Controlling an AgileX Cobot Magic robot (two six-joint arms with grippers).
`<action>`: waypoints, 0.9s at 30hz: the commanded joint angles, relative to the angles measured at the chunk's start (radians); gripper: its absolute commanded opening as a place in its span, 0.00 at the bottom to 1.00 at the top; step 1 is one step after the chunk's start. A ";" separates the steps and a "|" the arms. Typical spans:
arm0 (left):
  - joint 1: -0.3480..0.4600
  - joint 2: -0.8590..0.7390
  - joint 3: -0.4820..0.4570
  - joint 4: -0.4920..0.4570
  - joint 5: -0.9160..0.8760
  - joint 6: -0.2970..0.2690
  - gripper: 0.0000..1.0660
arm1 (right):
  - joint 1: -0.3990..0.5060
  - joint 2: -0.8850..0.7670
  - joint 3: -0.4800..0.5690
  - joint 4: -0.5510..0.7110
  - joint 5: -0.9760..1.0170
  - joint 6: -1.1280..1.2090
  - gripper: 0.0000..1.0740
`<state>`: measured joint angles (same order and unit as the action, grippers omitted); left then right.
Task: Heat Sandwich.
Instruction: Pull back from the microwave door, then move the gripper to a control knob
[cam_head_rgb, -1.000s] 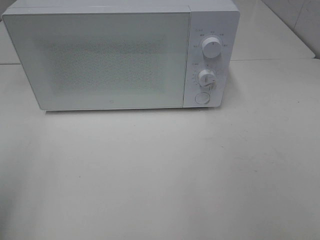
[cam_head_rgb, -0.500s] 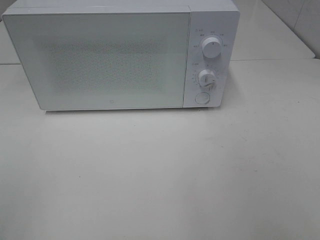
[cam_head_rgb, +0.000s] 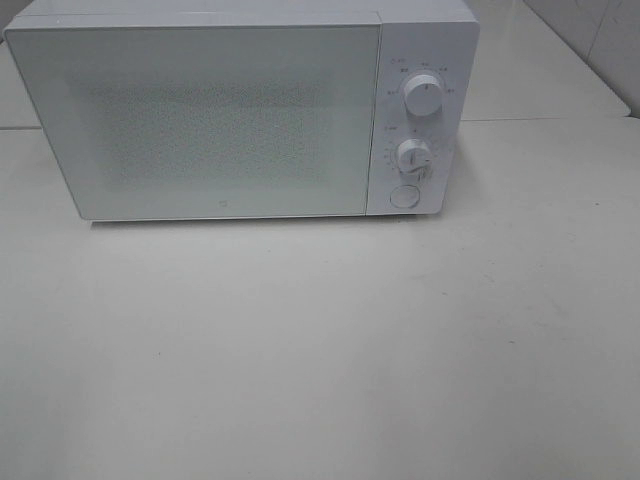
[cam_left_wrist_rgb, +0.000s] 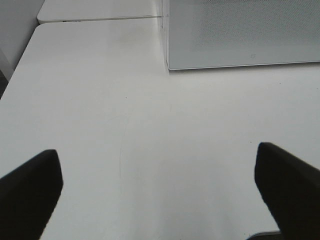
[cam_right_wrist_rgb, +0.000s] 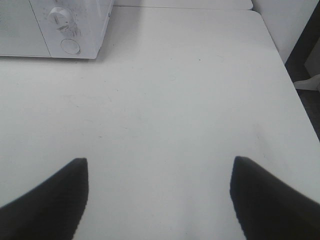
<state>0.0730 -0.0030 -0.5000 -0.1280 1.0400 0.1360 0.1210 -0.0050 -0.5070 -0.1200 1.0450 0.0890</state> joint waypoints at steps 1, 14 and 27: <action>0.001 -0.029 0.004 -0.010 -0.008 -0.005 0.97 | -0.006 -0.021 0.001 0.002 -0.010 -0.002 0.70; 0.001 -0.028 0.004 -0.010 -0.008 -0.005 0.97 | -0.006 -0.017 0.001 0.001 -0.010 -0.002 0.70; 0.001 -0.028 0.004 -0.010 -0.008 -0.005 0.97 | -0.006 -0.017 0.001 -0.003 -0.010 -0.003 0.70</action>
<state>0.0730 -0.0030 -0.5000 -0.1290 1.0400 0.1360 0.1210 -0.0050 -0.5070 -0.1200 1.0450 0.0890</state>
